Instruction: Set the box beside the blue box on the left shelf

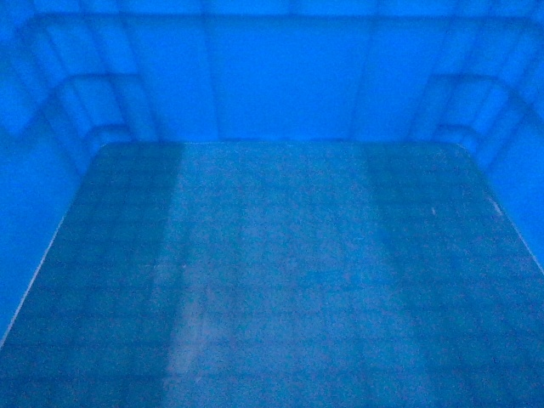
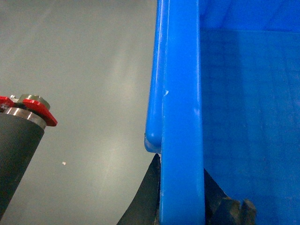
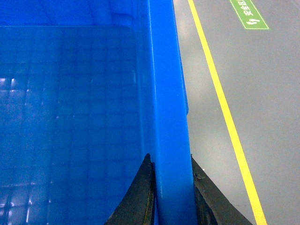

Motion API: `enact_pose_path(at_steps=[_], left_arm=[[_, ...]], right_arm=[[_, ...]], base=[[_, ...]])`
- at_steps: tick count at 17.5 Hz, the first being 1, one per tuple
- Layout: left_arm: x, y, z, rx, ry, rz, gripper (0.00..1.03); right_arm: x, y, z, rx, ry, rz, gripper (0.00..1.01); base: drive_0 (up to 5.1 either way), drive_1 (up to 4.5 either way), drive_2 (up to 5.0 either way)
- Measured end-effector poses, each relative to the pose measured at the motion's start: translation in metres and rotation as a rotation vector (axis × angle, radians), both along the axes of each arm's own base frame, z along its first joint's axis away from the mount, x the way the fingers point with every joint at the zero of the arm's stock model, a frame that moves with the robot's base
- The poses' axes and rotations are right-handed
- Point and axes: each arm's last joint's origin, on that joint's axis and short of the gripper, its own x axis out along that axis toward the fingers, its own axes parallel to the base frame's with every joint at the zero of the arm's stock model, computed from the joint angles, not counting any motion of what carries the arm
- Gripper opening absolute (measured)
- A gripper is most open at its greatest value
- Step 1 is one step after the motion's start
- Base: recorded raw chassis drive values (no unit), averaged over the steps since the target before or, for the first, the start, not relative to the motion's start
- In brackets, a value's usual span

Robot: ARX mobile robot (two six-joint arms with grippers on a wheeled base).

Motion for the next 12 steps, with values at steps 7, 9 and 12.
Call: enact_pose_path(at_steps=[7,9,12], left_arm=[[-0.0008,0.0006,0.0002,-0.001,0.0,0.003,0.09],[-0.0004,0.0004,0.0009,-0.003,-0.007,0.003,0.09],[-0.0005,0.0004,0.0003,0.0,-0.002,0.002,0.09]], right_arm=[[-0.0005,-0.0003,0.0005,0.002,-0.003,0.001,0.12],[-0.0001,0.0,0.0011,0.005,-0.01,0.001,0.12],[-0.0002,-0.0001,0.0005,0.002,-0.004,0.001,0.12]], base=[[-0.1,1.72,-2.0],[0.1,4.37,-4.2],[0.1,4.41,-4.2]])
